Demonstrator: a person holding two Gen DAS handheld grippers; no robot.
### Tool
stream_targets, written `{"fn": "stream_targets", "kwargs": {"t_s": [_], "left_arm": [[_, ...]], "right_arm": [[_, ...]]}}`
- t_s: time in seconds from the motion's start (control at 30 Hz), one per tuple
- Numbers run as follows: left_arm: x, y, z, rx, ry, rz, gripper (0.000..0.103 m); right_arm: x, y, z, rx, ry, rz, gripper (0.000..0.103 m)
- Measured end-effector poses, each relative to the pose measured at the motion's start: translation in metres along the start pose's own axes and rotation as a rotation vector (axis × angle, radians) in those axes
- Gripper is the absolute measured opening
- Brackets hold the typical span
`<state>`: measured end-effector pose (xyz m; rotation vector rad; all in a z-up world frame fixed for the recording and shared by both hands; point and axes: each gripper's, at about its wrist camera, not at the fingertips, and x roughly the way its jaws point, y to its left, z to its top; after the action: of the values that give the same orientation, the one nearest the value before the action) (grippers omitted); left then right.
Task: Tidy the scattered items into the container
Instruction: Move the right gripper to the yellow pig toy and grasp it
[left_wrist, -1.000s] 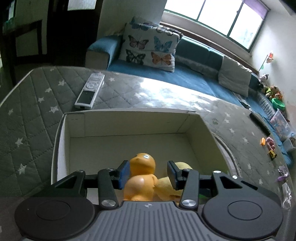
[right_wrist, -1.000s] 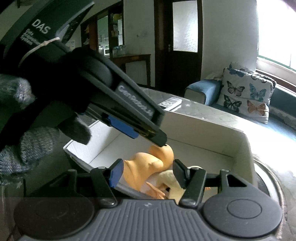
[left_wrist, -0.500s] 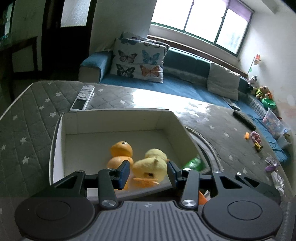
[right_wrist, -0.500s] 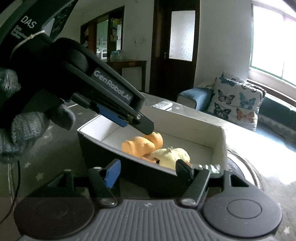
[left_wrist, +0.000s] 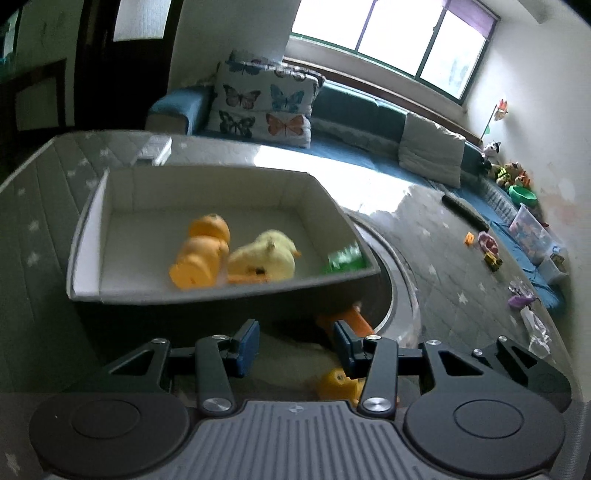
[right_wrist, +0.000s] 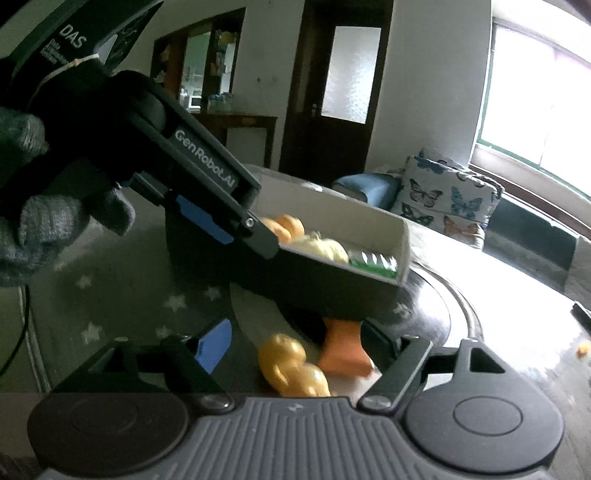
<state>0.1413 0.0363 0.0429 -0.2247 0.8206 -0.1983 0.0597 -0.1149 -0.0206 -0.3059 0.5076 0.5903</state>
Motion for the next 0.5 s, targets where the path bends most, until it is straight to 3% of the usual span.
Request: {"fn": "stream_targets", "kwargs": {"t_s": [0.37,0.5], "left_arm": [[0.024,-0.005,-0.023,-0.088,0.067,-0.082,0.047],[0.032,-0.003,-0.024,-0.124,0.079,-0.097,0.047]], "right_arm": [[0.017,-0.011,-0.028,0.092,0.084,0.018,0.077],[0.027,-0.013,-0.03,0.115,0.104,0.023,0.068]]}}
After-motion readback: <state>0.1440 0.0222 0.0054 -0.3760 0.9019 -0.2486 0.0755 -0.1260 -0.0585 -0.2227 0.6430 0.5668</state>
